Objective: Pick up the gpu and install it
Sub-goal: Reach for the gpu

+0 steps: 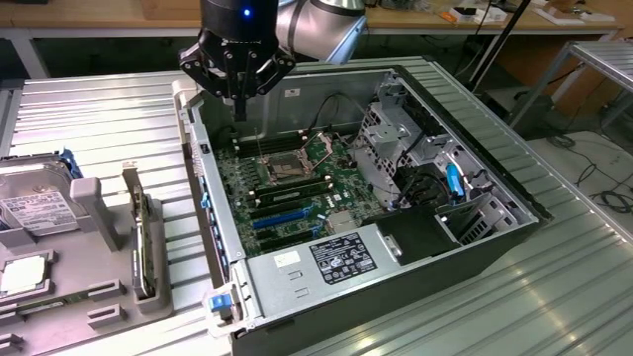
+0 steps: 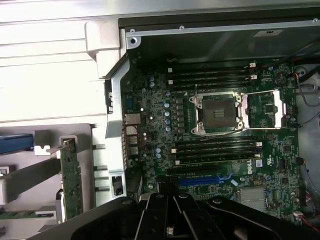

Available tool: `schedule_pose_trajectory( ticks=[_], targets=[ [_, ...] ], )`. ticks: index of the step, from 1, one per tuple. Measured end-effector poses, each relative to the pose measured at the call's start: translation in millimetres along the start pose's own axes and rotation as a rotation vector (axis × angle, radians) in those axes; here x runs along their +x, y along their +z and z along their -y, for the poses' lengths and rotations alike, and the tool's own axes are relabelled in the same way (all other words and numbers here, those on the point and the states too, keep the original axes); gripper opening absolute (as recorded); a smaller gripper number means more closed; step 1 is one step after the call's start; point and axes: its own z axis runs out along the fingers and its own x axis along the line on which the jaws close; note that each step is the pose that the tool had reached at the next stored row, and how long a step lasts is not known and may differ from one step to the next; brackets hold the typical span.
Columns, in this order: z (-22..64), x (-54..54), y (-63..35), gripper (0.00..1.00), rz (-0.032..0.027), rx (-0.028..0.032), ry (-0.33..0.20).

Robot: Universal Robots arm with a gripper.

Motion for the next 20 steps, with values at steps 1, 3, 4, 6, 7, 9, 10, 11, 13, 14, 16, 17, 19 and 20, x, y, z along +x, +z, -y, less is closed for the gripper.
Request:
schedule_pose_trajectory(
  ticks=[1, 3, 4, 6, 7, 9, 10, 11, 13, 14, 16, 17, 19, 20],
  targets=[
    [0.0, 0.5, 0.1, 0.11, 0.0001, -0.0001, 0.0],
    [0.2, 2.0, 0.3, 0.11, 0.0, -0.0001, 0.0],
    [0.2, 2.8, 0.5, 0.11, 0.0001, 0.0, 0.0],
    [0.5, 6.0, 0.9, 0.11, 0.0, 0.0, 0.0],
    [0.6, 7.4, 1.1, 0.11, 0.0, 0.0, 0.0],
    [0.9, 10.2, 1.3, 0.11, 0.0, 0.0, 0.0],
    [1.2, 12.0, 1.6, 0.11, 0.0001, -0.0001, 0.0],
    [1.6, 13.6, 1.8, 0.11, 0.0, 0.0, 0.0],
    [1.9, 15.6, 2.1, 0.11, 0.0002, -0.0002, 0.0],
    [1.9, 16.2, 2.2, 0.11, 0.0001, -0.0002, 0.0],
    [2.1, 17.5, 2.4, 0.11, 0.0001, 0.0, 0.0],
    [2.2, 18.5, 2.5, 0.11, 0.0, 0.0, 0.0],
    [2.5, 21.7, 2.9, 0.11, 0.0001, 0.0, 0.0],
    [2.6, 22.9, 3.0, 0.11, 0.0001, -0.0001, 0.0]
  ],
)
